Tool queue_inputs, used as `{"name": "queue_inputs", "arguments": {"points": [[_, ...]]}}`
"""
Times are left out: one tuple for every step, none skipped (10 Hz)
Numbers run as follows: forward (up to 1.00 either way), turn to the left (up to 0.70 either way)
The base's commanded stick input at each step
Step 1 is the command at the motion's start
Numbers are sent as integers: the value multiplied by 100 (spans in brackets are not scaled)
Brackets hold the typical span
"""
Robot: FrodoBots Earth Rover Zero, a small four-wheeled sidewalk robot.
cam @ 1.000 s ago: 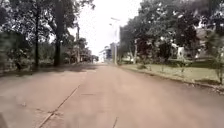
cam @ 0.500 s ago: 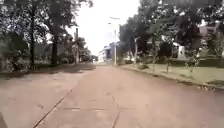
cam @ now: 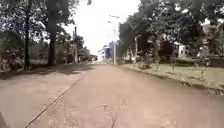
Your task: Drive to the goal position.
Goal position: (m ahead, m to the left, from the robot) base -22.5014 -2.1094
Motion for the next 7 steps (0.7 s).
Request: {"name": "queue_inputs", "arguments": {"points": [[-100,0],[-100,0],[-100,0],[-100,0],[-100,0],[-100,0],[-100,0]]}}
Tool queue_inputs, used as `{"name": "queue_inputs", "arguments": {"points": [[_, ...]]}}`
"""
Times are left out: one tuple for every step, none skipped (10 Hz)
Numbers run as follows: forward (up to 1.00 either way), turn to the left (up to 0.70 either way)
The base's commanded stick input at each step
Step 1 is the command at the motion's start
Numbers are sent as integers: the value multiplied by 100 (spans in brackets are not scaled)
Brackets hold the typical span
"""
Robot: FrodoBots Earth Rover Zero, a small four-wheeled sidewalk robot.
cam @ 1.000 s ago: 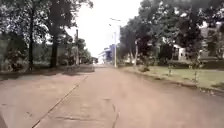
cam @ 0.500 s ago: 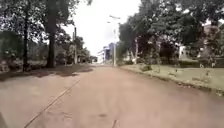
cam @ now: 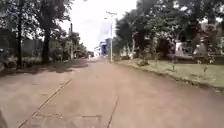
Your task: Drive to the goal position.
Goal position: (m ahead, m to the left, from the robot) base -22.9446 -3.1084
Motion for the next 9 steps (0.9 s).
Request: {"name": "queue_inputs", "arguments": {"points": [[-100,0],[-100,0],[-100,0],[-100,0],[-100,0],[-74,0],[0,0],[0,0],[0,0]]}}
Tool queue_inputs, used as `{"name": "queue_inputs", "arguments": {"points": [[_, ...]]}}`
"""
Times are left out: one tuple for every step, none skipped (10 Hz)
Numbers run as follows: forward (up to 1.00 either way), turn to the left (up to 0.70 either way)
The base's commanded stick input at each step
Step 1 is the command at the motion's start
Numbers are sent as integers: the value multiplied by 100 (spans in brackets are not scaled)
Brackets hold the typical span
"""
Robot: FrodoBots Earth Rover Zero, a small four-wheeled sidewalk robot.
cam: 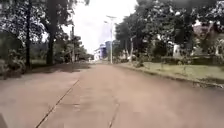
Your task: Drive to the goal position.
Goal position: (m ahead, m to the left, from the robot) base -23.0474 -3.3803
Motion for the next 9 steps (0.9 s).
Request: {"name": "queue_inputs", "arguments": {"points": [[0,38],[0,45],[0,45],[0,45],[0,45],[0,45],[0,45],[0,45],[0,45]]}}
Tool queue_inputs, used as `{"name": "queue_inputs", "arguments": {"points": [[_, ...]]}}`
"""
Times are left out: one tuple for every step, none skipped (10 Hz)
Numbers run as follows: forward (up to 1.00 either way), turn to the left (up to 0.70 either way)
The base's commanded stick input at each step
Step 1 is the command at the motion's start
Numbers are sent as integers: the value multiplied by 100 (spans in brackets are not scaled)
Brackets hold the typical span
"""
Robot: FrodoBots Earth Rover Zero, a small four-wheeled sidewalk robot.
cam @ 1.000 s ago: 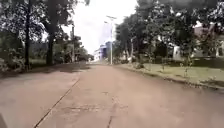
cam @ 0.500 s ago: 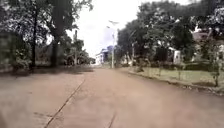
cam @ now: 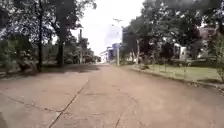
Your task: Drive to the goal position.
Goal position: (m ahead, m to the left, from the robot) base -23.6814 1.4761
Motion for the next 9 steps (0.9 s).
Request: {"name": "queue_inputs", "arguments": {"points": [[0,45],[0,45],[0,45],[0,45],[0,45],[0,45],[0,45],[0,45],[0,45]]}}
